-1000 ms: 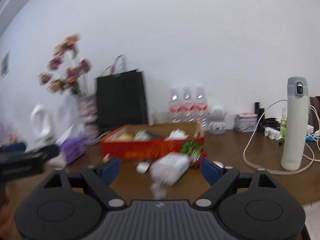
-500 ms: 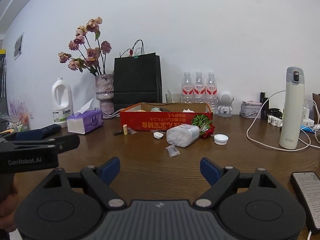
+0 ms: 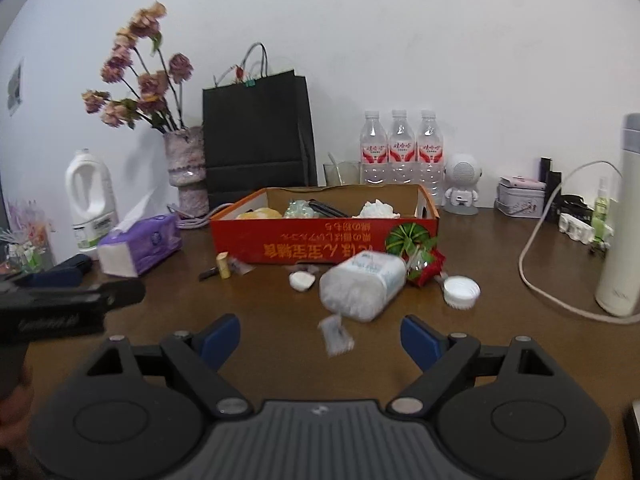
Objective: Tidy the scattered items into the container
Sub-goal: 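Move both grippers back from the box toward the remaining items, then grasp the small yellow block with the left gripper while the right grasps a small clear packet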
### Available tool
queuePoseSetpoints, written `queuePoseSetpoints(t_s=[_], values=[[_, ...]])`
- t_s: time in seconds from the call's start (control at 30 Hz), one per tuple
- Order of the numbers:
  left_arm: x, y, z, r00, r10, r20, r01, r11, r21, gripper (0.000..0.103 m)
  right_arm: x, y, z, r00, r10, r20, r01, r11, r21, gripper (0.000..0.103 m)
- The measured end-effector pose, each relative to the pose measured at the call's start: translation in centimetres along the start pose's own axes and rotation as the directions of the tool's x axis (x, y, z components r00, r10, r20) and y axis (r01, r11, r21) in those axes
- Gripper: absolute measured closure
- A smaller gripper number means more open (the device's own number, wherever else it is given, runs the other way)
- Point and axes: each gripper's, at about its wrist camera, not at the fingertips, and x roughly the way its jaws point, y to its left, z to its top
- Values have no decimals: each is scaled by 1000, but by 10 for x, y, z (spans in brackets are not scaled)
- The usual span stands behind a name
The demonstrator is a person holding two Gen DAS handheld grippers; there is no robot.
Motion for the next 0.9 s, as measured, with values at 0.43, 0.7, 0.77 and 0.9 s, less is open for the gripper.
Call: queuePoseSetpoints(t_s=[0.43, 0.7, 0.77, 0.9], values=[[168, 24, 33, 983, -32, -180, 36, 999, 18, 70, 116, 16, 39, 984, 116, -136, -121, 992, -32, 44], [171, 30, 29, 981, -87, -173, 85, 996, -19, 91, 207, 38, 70, 971, 31, -237, -56, 993, -101, 49], [163, 31, 30, 986, -97, -136, 95, 995, -20, 91, 227, 39, 70, 958, -11, -286, -22, 994, -111, 54], [150, 36, 37, 992, -106, -72, 103, 994, -44, 91, 240, 39, 65, 955, -33, -295, -2, 993, -117, 76]])
